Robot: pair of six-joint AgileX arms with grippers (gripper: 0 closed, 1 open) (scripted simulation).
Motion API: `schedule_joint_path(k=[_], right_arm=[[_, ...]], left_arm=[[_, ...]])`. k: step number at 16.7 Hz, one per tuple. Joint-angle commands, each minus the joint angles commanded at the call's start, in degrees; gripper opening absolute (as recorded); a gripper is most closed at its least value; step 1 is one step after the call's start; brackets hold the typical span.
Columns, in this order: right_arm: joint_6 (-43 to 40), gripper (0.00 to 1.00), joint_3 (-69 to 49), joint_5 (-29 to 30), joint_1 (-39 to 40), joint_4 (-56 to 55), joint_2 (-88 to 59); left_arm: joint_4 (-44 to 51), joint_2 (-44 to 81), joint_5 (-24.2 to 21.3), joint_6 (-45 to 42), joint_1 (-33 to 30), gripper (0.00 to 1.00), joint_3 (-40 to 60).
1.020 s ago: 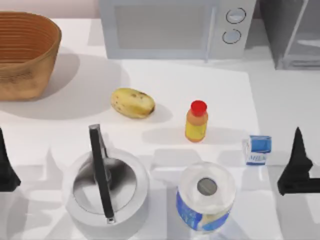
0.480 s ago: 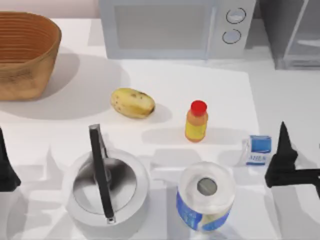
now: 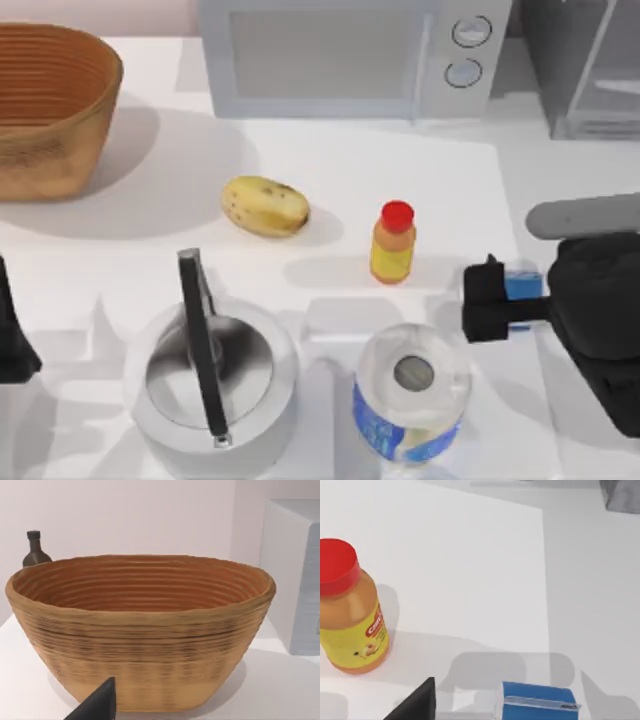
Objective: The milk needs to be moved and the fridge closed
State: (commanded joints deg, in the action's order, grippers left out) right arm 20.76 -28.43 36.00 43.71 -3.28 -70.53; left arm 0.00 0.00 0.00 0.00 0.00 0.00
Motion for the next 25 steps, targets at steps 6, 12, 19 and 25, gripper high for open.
schedule_joint_path(k=[6, 12, 19, 25], right_arm=[[10.1, 1.0, -12.8, -11.9, -6.3, 19.4, -11.4], [11.1, 1.0, -14.1, -13.3, -6.8, 20.9, -12.3], [9.0, 1.0, -13.9, -14.7, -9.7, 12.8, -19.4], [8.4, 0.92, -13.9, -15.0, -10.3, 11.0, -21.1]], left_arm=[[0.0, 0.0, 0.0, 0.0, 0.0, 1.0, 0.0], [0.0, 0.0, 0.0, 0.0, 0.0, 1.0, 0.0], [0.0, 0.0, 0.0, 0.0, 0.0, 1.0, 0.0], [0.0, 0.0, 0.0, 0.0, 0.0, 1.0, 0.0]])
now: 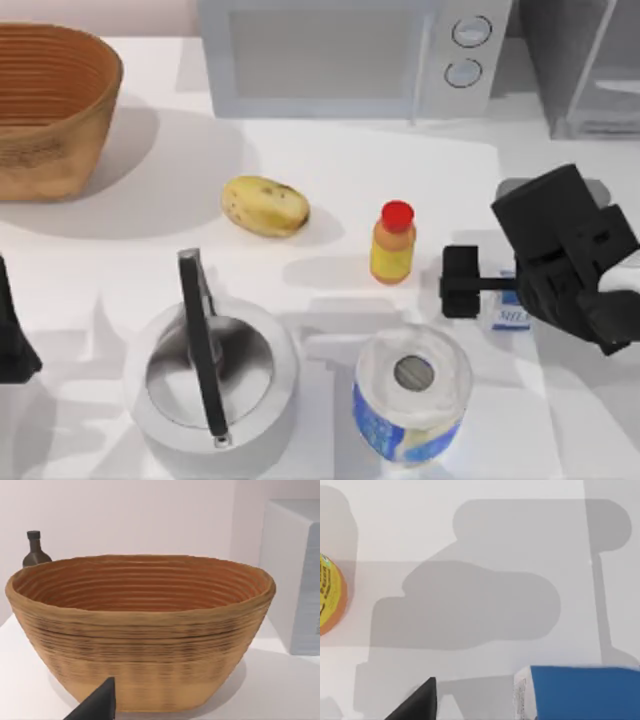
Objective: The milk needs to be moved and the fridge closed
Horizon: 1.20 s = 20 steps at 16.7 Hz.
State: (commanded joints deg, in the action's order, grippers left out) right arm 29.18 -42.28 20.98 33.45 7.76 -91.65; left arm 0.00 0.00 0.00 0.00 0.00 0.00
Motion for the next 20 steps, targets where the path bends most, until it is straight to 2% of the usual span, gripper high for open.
schedule_joint_path(k=[12, 20], right_arm=[[0.0, 0.02, 0.0, 0.0, 0.0, 0.0, 0.0], [0.0, 0.0, 0.0, 0.0, 0.0, 0.0, 0.0]], left_arm=[[0.0, 0.0, 0.0, 0.0, 0.0, 1.0, 0.0], [0.0, 0.0, 0.0, 0.0, 0.0, 1.0, 0.0]])
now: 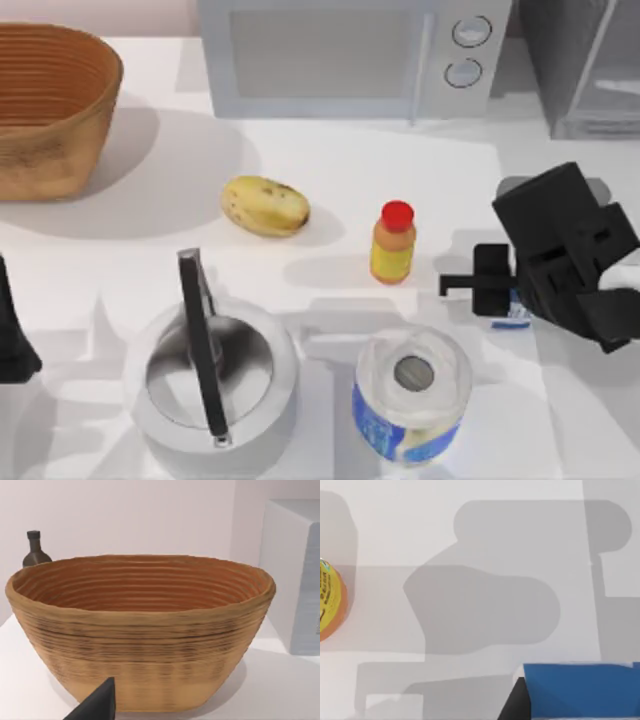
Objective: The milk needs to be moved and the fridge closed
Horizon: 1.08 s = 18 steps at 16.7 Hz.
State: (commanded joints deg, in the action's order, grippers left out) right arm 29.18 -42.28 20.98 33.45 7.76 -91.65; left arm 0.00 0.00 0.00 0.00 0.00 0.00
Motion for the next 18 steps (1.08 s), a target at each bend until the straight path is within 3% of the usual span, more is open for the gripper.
schedule_joint_path(k=[10, 18], right_arm=[[0.0, 0.0, -4.2, -0.1, 0.0, 7.9, 4.1], [-2.2, 0.0, -3.0, -0.9, -3.1, 1.6, 3.9]], left_arm=[[0.0, 0.0, 0.0, 0.0, 0.0, 1.0, 0.0], [0.0, 0.0, 0.0, 0.0, 0.0, 1.0, 0.0]])
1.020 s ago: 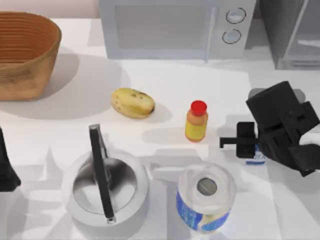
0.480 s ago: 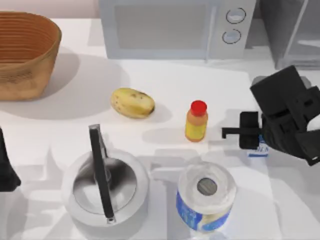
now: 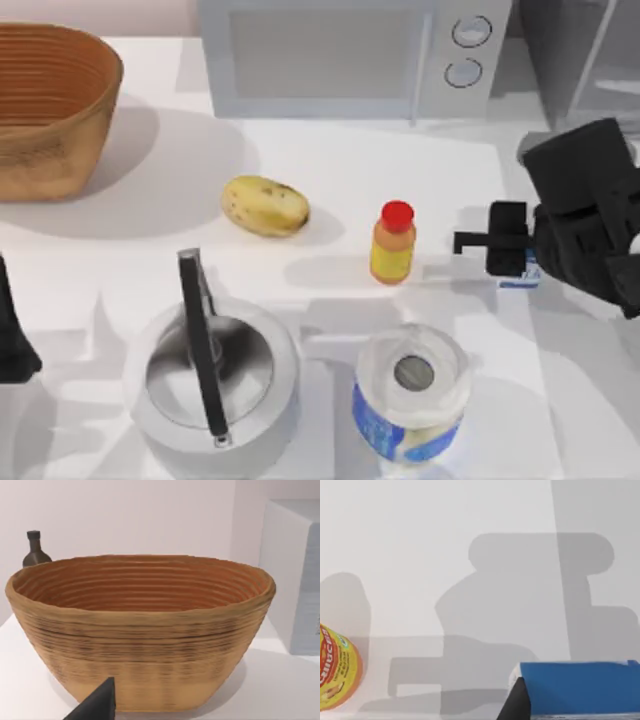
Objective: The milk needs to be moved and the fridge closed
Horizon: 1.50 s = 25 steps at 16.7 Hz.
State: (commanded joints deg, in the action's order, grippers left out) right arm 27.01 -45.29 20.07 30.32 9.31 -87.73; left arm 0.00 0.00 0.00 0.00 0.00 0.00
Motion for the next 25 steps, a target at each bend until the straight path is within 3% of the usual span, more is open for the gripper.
schedule_joint_path(k=[14, 18, 25], right_arm=[[-22.3, 0.0, 18.8, -14.6, -25.6, -64.9, 1.0], [-25.9, 0.0, 22.7, -17.6, -29.3, -72.8, 1.5], [-26.0, 0.0, 22.1, -17.7, -29.4, -72.4, 0.7]], left_arm=[[0.0, 0.0, 0.0, 0.0, 0.0, 1.0, 0.0], [0.0, 0.0, 0.0, 0.0, 0.0, 1.0, 0.0], [0.0, 0.0, 0.0, 0.0, 0.0, 1.0, 0.0]])
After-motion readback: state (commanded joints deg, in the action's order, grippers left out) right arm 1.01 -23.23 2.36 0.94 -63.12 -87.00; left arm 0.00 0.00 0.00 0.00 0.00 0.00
